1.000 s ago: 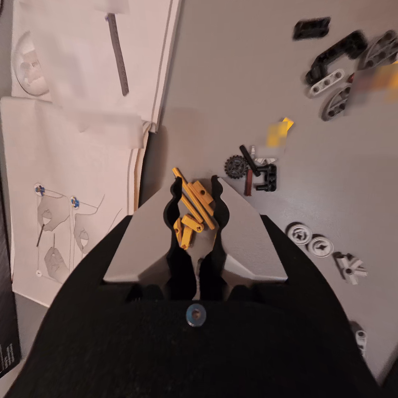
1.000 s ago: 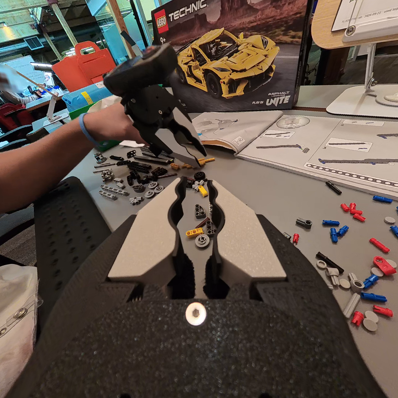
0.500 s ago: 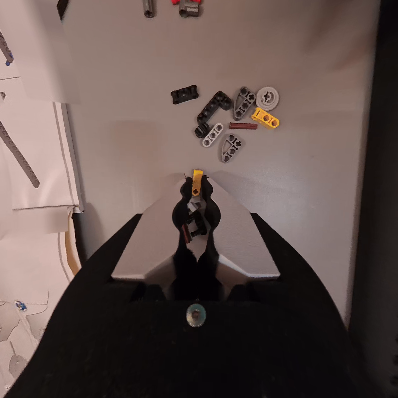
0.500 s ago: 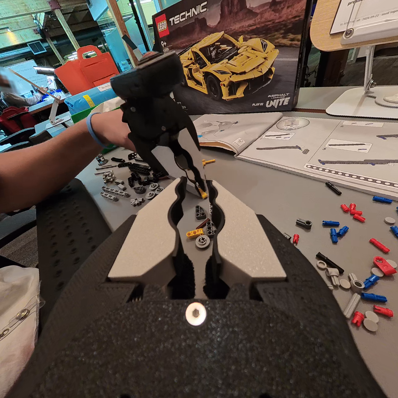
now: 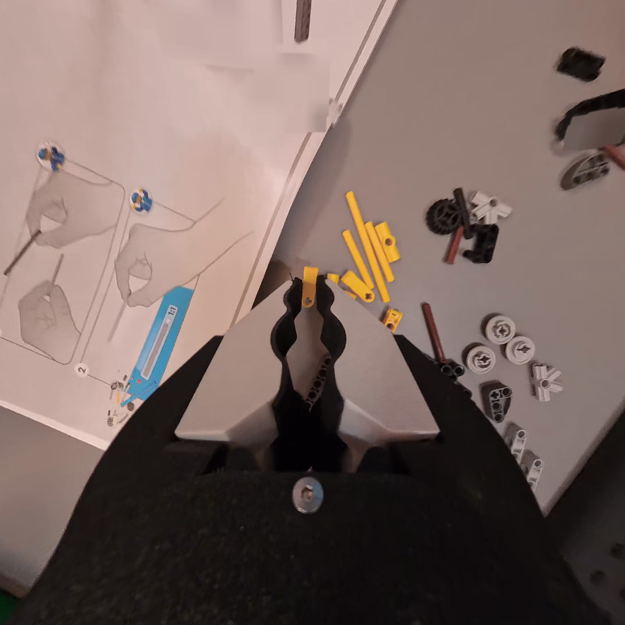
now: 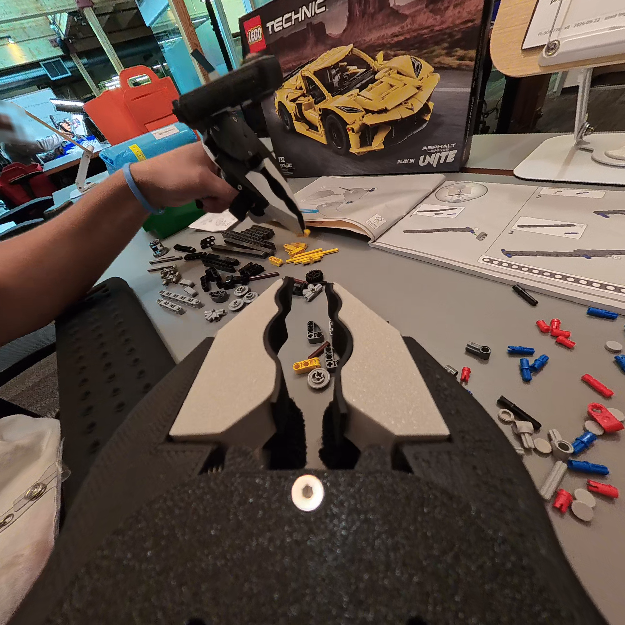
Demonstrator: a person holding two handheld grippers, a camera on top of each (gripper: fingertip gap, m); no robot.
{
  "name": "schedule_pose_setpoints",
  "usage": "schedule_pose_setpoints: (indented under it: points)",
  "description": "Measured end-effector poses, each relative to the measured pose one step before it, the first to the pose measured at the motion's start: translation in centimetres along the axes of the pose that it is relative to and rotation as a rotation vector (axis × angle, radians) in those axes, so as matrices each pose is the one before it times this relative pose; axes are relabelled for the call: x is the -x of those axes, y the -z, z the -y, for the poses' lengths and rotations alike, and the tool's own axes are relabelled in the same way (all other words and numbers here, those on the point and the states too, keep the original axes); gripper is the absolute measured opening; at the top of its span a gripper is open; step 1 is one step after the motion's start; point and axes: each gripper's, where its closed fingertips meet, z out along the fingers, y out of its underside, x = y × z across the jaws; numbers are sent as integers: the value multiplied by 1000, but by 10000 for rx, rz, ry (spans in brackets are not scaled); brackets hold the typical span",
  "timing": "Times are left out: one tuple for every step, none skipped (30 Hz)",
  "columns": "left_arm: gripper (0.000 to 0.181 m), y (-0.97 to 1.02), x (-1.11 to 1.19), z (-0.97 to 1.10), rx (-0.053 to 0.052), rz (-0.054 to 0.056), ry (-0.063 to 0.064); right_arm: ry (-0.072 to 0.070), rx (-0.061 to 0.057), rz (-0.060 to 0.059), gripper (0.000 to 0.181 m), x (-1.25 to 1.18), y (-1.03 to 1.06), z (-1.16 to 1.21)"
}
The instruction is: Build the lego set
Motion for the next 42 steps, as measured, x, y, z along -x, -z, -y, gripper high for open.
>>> schedule_pose_setpoints:
  points:
    - [7, -243, 106, -379, 147, 21, 15, -2, 4, -3, 20, -5, -6, -3]
    - [7, -163, 83, -316, 151, 5, -27, 0, -1, -9, 20, -13, -1, 2]
    - [7, -94, 198, -295, 147, 48, -24, -6, -2, -6, 20, -13, 1, 5]
    - [7, -118, 294, -288, 156, 88, 32, -8, -3, 1, 20, -4, -1, -3]
    - [7, -116, 101, -161, 99, -9, 28, -2, -10, -5, 20, -11, 15, 11]
    - [6, -41, -156, 61, -53, -134, -45, -4, -7, -5, 20, -9, 9, 19]
    - [6, 10, -306, 112, -94, -200, -69, -12, 5, 6, 20, -9, -11, -9]
    - [6, 22, -291, 64, -49, -180, -50, -12, 13, 9, 20, 4, -9, -21]
    - [6, 23, -65, 57, -36, -33, -78, 2, 1, 1, 20, 0, 0, -1]
    - [7, 64, 133, 181, -118, 89, -70, 10, -3, -7, 20, 4, -6, 11]
    - [7, 50, -44, 215, -136, -37, 6, 7, 8, -1, 20, 12, -1, -14]
    - [9, -30, -315, 95, -40, -224, 63, 7, 8, 3, 20, 6, -7, -11]
    - [16, -66, -184, 6, 34, -120, 69, 8, -2, -6, 20, 8, 2, -3]
    - [23, 7, 41, 68, 23, 90, 41, 1, -9, -4, 20, -13, 6, 11]
    - [26, 128, -65, 226, -51, 114, -24, -8, -11, -1, 20, 0, 14, 11]
    - [26, 213, -343, 351, -108, 26, -56, -12, -10, 6, 20, -9, 12, 16]
    - [26, 205, -527, 157, 53, -32, -19, -9, -13, -2, 20, -10, 15, 17]
    - [26, 148, -586, -156, 278, -1, -18, -7, -9, -4, 20, -17, 9, 13]
    - [26, 132, -561, -377, 418, 82, -130, -8, -1, 6, 20, 5, 2, 3]
    - [26, 250, -334, -56, 217, 303, -265, 0, -5, -2, 20, -9, 9, 6]
    - [25, 464, -355, 653, -235, 332, -262, 8, -12, -6, 20, 6, 18, 17]
    - [25, 596, -821, 1303, -584, 53, -174, 5, -13, -8, 20, -7, 12, 22]
    - [25, 498, -1397, 1724, -778, -215, -122, 1, -13, -7, 20, -15, 12, 16]
    - [25, 154, -1873, 1788, -800, -382, -49, -5, -11, -6, 20, -7, 16, 22]
    - [25, -334, -2259, 1371, -545, -529, 67, -13, 1, 6, 20, -16, -2, -3]
    - [25, -790, -2229, 702, -206, -461, 157, -12, 1, 8, 20, -1, -3, 5]
    - [28, -1062, -1711, 236, -34, -112, 210, -5, -8, 0, 20, -4, 7, 10]
    - [33, -1112, -1139, -60, 19, 245, 231, -2, -12, 2, 20, 2, 22, 12]
    - [35, -996, -934, -245, 22, 316, 254, -2, -17, 3, 20, 6, 21, 27]
    - [40, -826, -695, -308, -25, 303, 386, 0, -17, 10, 20, 21, 16, 16]
    - [42, -642, -335, -342, -43, 364, 538, 5, -13, 12, 19, 23, 21, 20]
    - [39, -446, -608, -293, -77, 90, 397, 9, -7, 9, 20, 23, 13, 13]
    - [37, -281, -1005, -242, -91, -230, 186, 4, -1, 9, 20, 30, 3, -4]
    - [36, -216, -701, -271, -4, -110, 120, 0, 0, 14, 20, 34, 8, 6]
    - [36, -218, -266, -332, 104, 84, 33, 3, -5, 6, 20, 8, 6, 5]
    - [34, -193, 35, -256, 104, 173, -20, 3, -7, 4, 20, 21, 12, 13]
    - [30, -181, 210, -200, 92, 186, 0, -3, -6, 2, 20, -4, -1, 10]
    - [22, -196, 89, -207, 127, 27, 7, -8, 3, 4, 20, 1, 5, -2]
    - [17, -135, 43, -72, 53, -42, 17, -7, 4, 5, 20, -3, -5, -11]
    - [14, -71, 171, 41, -18, 11, 28, -1, -4, -3, 20, 0, 7, 3]
    - [14, -48, 67, 80, -29, -61, 10, 7, -11, -6, 20, -6, 13, 20]
    - [14, -48, -42, 73, -13, -126, 19, 3, -5, -12, 19, -7, 3, 3]
